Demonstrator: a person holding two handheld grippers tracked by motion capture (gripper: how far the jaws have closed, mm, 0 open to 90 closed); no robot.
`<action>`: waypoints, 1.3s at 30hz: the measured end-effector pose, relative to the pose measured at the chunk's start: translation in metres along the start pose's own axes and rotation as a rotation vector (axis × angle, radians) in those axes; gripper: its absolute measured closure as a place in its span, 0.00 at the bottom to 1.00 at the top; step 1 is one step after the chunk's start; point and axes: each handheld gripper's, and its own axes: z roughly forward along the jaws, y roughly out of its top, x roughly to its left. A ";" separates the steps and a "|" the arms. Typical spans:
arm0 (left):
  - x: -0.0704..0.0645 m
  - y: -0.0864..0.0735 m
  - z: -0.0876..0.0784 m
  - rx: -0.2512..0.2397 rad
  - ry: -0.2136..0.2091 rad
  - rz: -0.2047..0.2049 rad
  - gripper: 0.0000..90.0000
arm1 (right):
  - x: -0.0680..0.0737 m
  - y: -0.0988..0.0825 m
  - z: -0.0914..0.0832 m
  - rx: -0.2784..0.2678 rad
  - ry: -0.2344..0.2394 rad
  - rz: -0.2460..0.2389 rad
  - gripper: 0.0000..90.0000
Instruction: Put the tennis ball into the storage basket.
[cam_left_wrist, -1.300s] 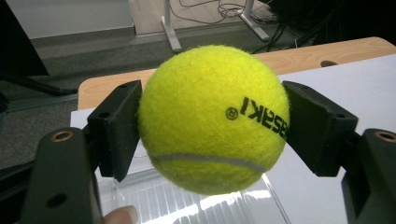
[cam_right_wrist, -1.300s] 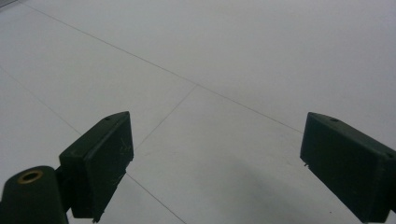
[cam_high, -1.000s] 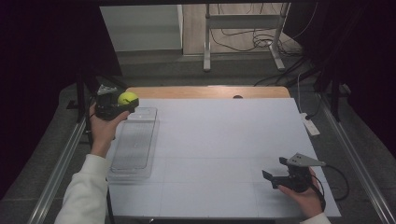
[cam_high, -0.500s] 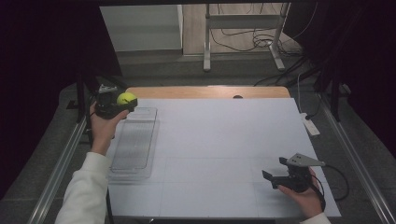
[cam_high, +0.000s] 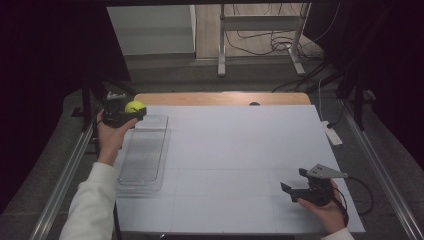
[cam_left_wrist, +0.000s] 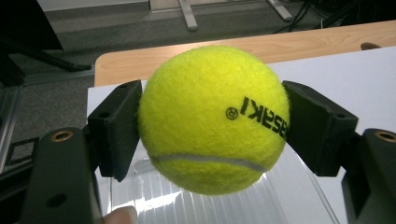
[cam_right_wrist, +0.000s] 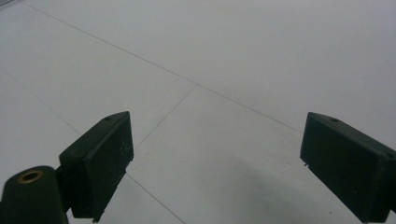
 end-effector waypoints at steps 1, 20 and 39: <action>0.001 0.000 0.001 0.005 0.001 0.000 0.29 | 0.000 0.000 0.000 0.000 0.000 0.000 0.11; 0.005 -0.008 0.014 0.057 0.015 0.002 0.29 | 0.000 0.000 0.000 0.001 -0.001 -0.001 0.11; 0.004 -0.013 0.021 0.083 0.017 0.006 0.29 | 0.000 0.000 0.001 0.003 0.001 -0.002 0.11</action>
